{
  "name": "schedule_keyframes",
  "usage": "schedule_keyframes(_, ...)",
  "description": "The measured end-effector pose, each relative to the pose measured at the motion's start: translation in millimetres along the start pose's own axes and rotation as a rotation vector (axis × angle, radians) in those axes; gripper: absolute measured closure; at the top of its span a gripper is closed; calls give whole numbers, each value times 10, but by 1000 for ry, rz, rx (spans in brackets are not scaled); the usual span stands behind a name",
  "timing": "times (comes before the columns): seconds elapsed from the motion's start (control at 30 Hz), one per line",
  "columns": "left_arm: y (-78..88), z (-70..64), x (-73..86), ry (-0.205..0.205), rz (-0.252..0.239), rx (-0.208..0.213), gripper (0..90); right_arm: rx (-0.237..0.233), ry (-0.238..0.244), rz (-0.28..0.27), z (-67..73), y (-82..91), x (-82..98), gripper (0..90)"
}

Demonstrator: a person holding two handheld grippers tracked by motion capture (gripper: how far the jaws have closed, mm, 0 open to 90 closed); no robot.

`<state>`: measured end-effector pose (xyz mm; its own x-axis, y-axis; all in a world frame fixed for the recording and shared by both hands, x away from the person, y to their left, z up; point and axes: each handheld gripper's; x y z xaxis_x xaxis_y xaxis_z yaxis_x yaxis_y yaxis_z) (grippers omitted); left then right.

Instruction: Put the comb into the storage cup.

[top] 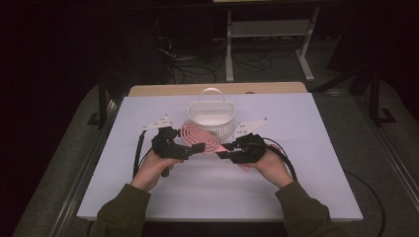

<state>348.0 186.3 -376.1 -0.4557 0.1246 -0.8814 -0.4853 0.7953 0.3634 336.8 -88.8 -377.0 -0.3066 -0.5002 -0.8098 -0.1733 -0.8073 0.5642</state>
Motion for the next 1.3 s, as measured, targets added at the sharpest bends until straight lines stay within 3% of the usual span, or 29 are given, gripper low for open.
schedule_keyframes(0.13,11,4,-1,-4,-13,-8,54,4,13,3,21,-24,-2,686)
schedule_keyframes(0.5,51,35,-3,41,-46,-10,187,20,41,2,52,-51,3,686)
schedule_keyframes(0.83,66,84,10,80,-38,-6,311,37,55,-4,70,-64,8,686)
schedule_keyframes(1.3,69,119,25,98,-22,8,397,53,77,9,92,-99,21,684)
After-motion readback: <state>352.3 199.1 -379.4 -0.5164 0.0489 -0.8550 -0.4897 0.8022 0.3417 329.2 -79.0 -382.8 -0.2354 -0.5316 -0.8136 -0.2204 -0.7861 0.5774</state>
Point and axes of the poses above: each handheld gripper's, and its own axes: y roughly backward along the jaws, x roughly out of its underside, z roughly to its left, and after that the axes turned 7 degrees about -x, right-handed
